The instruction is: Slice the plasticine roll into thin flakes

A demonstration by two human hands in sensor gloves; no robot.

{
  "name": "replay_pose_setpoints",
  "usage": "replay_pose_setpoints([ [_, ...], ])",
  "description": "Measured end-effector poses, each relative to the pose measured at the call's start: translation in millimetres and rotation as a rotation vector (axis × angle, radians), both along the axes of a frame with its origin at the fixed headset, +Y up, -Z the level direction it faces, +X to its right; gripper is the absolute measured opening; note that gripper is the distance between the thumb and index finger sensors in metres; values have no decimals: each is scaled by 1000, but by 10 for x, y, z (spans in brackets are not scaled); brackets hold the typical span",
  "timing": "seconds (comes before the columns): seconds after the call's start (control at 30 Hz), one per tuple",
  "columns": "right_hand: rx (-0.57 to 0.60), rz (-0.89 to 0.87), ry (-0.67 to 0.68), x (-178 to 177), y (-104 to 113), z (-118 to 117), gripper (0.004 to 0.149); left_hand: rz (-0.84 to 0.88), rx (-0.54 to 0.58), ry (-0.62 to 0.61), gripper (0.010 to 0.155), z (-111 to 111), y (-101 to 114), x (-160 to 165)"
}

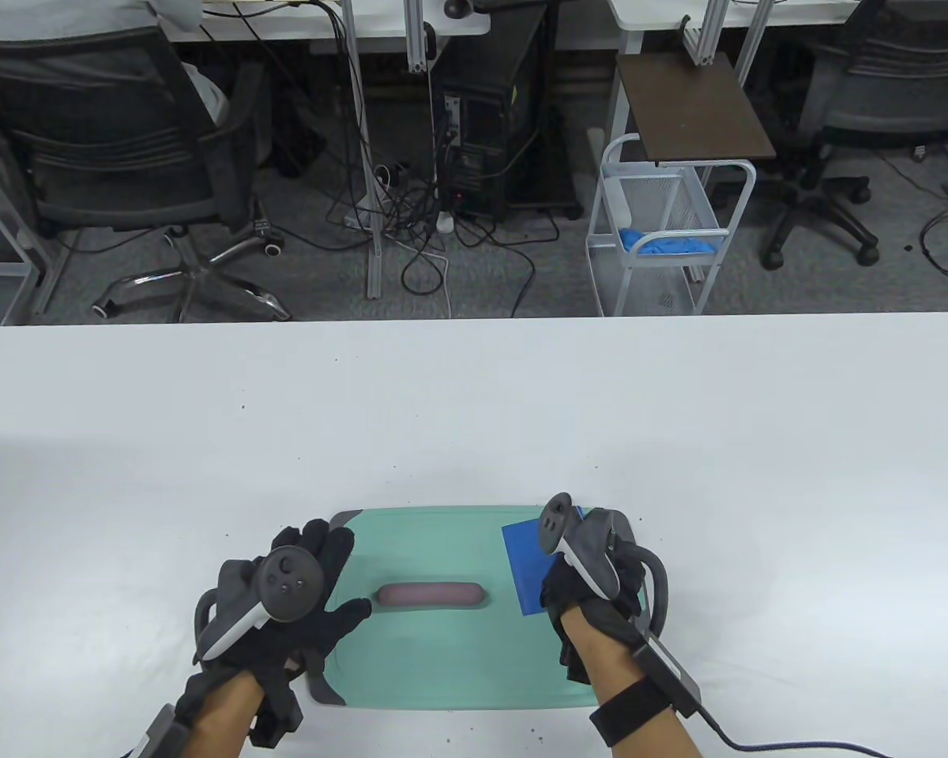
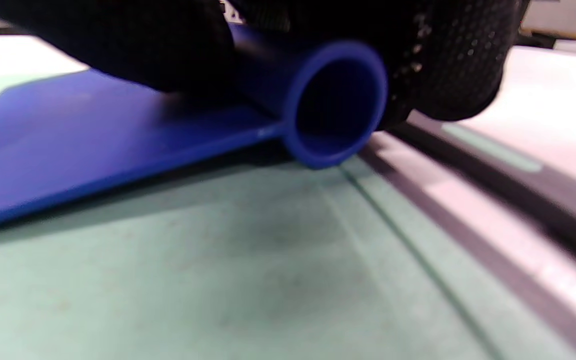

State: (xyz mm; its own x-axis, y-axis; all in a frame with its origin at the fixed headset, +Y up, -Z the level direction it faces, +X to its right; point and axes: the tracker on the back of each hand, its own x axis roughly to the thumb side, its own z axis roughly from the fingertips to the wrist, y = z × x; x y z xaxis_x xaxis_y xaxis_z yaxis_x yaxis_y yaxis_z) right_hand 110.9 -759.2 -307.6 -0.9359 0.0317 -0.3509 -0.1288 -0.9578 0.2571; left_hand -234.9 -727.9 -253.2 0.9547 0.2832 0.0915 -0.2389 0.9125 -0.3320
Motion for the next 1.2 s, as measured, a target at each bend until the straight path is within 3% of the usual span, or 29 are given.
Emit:
replay_pose_setpoints([
  [0.23,73,-179,-33,161,45,30,83,7,-9,7,86,-6,-7,-13],
  [0.53,262,-485,-34,394,330,119,83,7,-32,10,86,-8,-22,-9],
  [0.67,295,-483,7,293,487,188,84,20,-44,5,85,-13,-26,24],
  [0.8,229,-469,70,55,586,252,86,51,-20,-30,84,-25,-15,145],
  [1.2,335,-292,158,-641,811,566,83,-125,140,-341,65,-69,-68,971],
])
